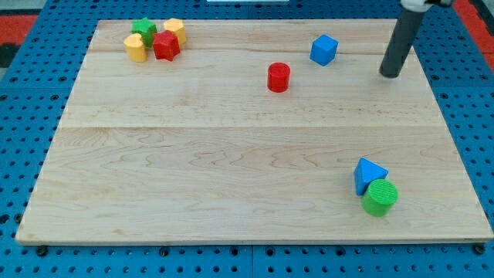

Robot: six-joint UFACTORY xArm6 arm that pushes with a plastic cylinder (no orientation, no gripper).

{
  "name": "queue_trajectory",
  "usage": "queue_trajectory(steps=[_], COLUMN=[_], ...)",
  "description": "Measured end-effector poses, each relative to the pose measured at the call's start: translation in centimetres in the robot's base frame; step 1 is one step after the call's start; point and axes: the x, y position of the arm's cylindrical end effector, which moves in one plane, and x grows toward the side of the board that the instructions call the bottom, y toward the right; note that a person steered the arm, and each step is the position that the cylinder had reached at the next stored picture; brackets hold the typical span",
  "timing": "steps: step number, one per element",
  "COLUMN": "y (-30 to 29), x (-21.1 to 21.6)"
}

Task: Push the blue cube closer to blue triangle

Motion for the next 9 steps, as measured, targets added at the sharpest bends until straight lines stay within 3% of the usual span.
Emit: queue_trajectory(steps=[2, 3, 4, 5, 8, 9], y=[-8.2, -14.5, -18.0, -17.4, -9.5, -9.1], x=[-6.2, -5.9, -1.4, 1.2, 0.3, 4.2])
